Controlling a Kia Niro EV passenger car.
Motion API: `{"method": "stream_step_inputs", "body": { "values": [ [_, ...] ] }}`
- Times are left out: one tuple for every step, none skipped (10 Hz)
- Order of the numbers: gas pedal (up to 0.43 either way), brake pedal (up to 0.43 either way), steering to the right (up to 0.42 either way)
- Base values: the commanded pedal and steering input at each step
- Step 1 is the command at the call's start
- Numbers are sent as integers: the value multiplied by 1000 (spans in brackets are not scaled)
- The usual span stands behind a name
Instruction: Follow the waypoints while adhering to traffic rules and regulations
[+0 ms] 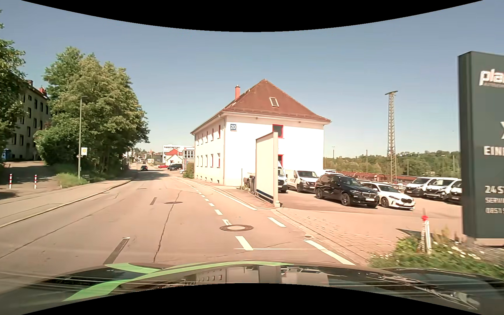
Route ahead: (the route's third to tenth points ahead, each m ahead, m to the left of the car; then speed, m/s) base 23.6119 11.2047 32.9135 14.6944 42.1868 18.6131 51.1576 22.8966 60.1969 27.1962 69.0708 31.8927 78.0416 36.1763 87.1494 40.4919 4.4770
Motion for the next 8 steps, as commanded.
{"method": "stream_step_inputs", "body": {
  "values": [
    [118, 0, -265],
    [118, 0, -232],
    [118, 0, -199],
    [118, 0, -166],
    [118, 0, -151],
    [118, 0, -151],
    [118, 0, -151],
    [118, 0, -150]
  ]
}}
